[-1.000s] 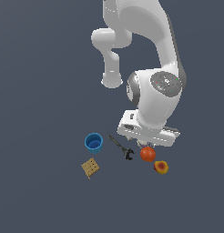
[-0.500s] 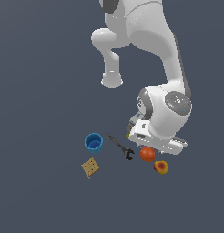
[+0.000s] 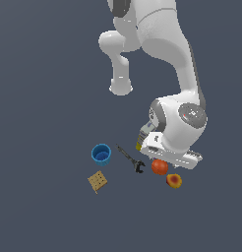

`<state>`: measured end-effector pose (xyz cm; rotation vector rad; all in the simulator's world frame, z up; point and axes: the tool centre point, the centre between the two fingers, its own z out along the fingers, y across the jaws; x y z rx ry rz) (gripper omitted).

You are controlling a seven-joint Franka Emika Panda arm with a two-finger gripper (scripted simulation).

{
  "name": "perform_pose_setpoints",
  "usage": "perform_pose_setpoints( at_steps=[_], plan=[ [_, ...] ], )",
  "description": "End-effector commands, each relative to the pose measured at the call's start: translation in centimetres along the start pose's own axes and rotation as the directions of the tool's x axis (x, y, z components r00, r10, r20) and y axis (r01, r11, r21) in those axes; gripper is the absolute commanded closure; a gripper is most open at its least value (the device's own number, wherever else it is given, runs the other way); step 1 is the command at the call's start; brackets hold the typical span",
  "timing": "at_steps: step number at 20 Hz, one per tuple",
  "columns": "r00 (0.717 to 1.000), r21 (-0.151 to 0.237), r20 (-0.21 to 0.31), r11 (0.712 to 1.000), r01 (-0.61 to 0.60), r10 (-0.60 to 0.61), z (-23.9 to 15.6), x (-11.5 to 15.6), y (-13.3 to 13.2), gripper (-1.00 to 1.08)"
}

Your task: Pick up a designated object from a clutter of objects.

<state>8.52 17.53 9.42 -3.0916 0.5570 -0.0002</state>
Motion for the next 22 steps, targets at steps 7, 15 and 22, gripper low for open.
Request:
perform_pose_setpoints(
  at_steps=[7, 15, 22],
  plan=[
    [1.000, 0.000, 0.000, 1.000, -0.002, 0.002, 4.0, -0.1, 0.0, -0.92],
    [1.000, 0.000, 0.000, 1.000, -0.002, 0.002, 4.6, 0.0, -0.1, 1.08],
    [1.000, 0.000, 0.000, 1.000, -0.002, 0.002, 4.6, 0.0, -0.1, 1.08]
  ],
)
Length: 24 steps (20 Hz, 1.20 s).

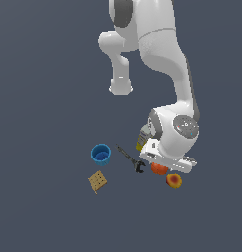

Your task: Pick up a designated object from a clutter of objects.

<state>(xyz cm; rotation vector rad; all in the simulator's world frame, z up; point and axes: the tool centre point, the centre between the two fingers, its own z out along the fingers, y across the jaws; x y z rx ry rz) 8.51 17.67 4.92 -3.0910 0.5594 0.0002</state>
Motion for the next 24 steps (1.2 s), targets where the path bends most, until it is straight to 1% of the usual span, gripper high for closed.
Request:
perform_pose_setpoints(
  at_steps=[1, 7, 13, 18, 24],
  plan=[
    [1.000, 0.000, 0.000, 1.000, 0.000, 0.000, 0.0, 0.0, 0.0, 1.08],
    [1.000, 0.000, 0.000, 1.000, 0.000, 0.000, -0.9, -0.1, 0.2, 1.08],
    [1.000, 0.000, 0.000, 1.000, 0.000, 0.000, -3.5, -0.6, 0.9, 1.08],
    [1.000, 0.000, 0.000, 1.000, 0.000, 0.000, -7.1, -1.2, 1.7, 1.08],
    [1.000, 0.000, 0.000, 1.000, 0.000, 0.000, -13.2, -2.2, 3.2, 1.08]
  ],
)
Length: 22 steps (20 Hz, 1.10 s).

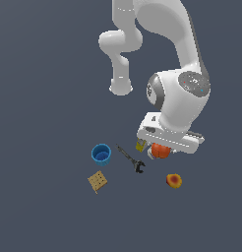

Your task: Pick up a designated object from a clutter of objects.

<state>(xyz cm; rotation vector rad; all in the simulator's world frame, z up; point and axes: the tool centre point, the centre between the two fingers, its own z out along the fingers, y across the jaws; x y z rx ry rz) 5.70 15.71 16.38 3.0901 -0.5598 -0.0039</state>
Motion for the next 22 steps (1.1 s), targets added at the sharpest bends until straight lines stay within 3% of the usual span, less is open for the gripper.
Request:
perform_pose_setpoints(
  at_steps=[1, 13, 22],
  plan=[
    [1.000, 0.002, -0.002, 1.000, 0.000, 0.000, -2.9, -0.4, 0.6, 1.08],
    [1.000, 0.002, -0.002, 1.000, 0.000, 0.000, -16.5, -2.4, 3.7, 1.08],
    [1.000, 0.002, -0.002, 1.000, -0.001, 0.001, -23.1, -3.2, 5.1, 1.08]
  ],
)
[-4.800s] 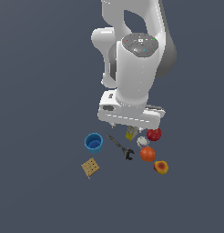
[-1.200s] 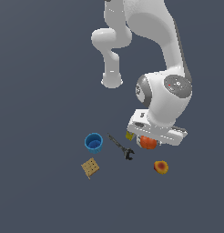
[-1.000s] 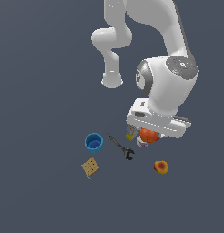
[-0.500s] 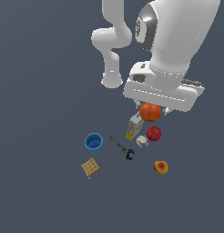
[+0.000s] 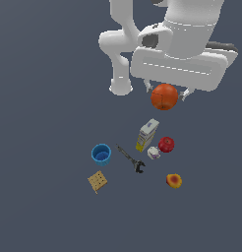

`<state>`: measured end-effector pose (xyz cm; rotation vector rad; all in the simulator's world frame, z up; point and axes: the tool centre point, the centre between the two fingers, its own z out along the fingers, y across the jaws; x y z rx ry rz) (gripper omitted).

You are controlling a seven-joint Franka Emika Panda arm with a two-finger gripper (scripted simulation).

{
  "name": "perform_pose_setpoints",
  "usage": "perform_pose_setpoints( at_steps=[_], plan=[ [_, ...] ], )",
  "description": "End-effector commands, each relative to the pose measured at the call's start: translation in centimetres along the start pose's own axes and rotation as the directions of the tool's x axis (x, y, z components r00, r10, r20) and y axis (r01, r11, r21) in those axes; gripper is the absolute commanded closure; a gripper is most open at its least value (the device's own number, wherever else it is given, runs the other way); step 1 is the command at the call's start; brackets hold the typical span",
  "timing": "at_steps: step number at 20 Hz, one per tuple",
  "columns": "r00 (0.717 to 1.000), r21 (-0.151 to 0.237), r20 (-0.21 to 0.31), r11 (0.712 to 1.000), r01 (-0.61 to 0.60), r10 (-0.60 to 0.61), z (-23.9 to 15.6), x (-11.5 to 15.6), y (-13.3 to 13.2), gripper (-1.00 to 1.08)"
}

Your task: Pick up a designated object from a clutter of objects.

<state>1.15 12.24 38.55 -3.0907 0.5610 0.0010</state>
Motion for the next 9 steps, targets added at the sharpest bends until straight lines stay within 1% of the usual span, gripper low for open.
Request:
perform_pose_setpoints(
  at_steps=[1, 5, 9],
  plan=[
    [1.000, 0.000, 0.000, 1.000, 0.000, 0.000, -1.4, -0.1, 0.3, 1.08],
    [1.000, 0.000, -0.001, 1.000, 0.000, 0.000, -2.7, -0.2, 0.5, 1.08],
    [1.000, 0.000, -0.001, 1.000, 0.000, 0.000, -3.1, -0.2, 0.5, 1.08]
  ],
)
